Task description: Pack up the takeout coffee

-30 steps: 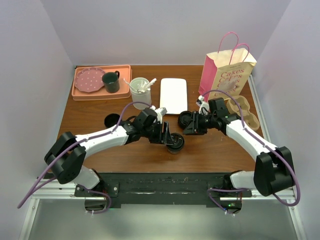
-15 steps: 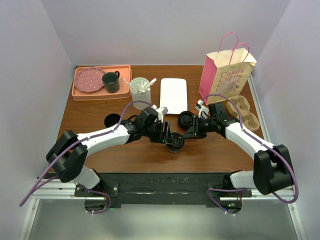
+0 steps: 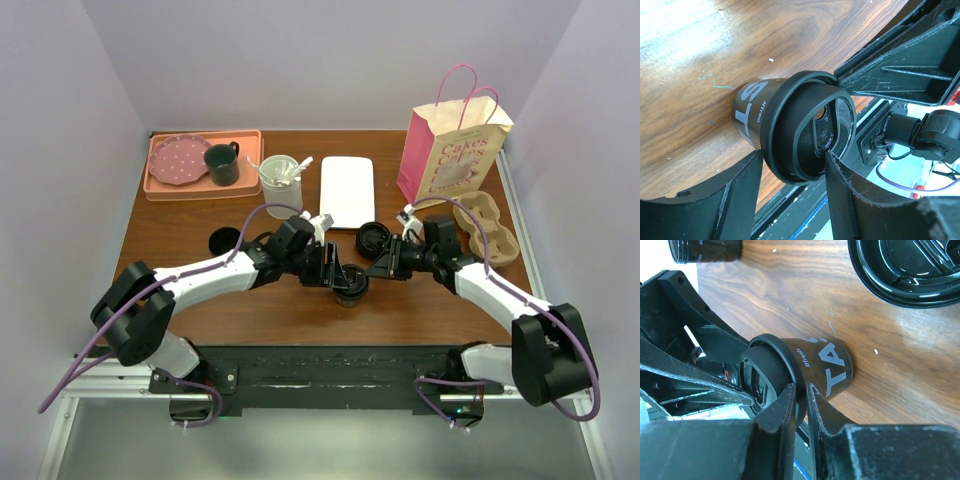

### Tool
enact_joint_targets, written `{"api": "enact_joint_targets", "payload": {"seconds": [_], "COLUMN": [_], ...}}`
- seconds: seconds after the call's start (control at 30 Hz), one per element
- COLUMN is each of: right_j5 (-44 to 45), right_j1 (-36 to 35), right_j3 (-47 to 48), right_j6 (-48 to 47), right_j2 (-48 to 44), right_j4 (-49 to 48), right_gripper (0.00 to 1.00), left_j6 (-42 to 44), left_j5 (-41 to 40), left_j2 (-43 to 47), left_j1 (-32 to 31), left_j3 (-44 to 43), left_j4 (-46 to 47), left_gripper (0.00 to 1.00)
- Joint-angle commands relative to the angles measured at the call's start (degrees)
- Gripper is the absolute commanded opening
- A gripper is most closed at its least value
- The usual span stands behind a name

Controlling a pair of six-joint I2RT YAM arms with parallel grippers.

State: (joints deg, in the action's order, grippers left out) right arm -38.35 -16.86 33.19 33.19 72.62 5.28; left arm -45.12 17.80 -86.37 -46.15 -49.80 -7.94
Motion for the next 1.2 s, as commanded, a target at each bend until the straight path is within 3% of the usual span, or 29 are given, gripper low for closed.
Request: {"api": "enact_joint_targets", "payload": {"seconds": [0.0, 0.27, 0.47, 0.77, 1.17], "right_j5": [7.6, 7.1, 4.2, 1.6, 8.2], "right_j1": [-1.1, -1.1, -1.1, -1.4, -3.2], "right_j3": [0.1, 19.0, 20.9, 18.4, 19.6], "right_j6": [-3.7, -7.9, -8.4, -11.3, -10.5], "right_j2": [1.7, 0.2, -0.4, -1.5, -1.8], "right_j4": [8.7, 21.6, 24.2, 26.3, 29.3], "right_gripper": [0.20, 0.41, 0.54, 0.59, 0.57], "left_j6": [3.2, 4.3, 5.6, 7.2, 9.5], "left_j5": [-9.2, -8.1, -5.9, 0.4, 2.6], "left_j2": [-3.3, 0.8, 4.0, 7.1, 4.9], "left_j1": [0.3, 0.3, 1.0, 3.6, 7.6], "left_j3": [2.3, -3.7, -7.1, -5.7, -4.8], "left_j4": [-11.2, -15.0, -16.0, -12.3, -10.3], "left_gripper": [0.57, 0.66, 0.71, 0.71, 0.61]}}
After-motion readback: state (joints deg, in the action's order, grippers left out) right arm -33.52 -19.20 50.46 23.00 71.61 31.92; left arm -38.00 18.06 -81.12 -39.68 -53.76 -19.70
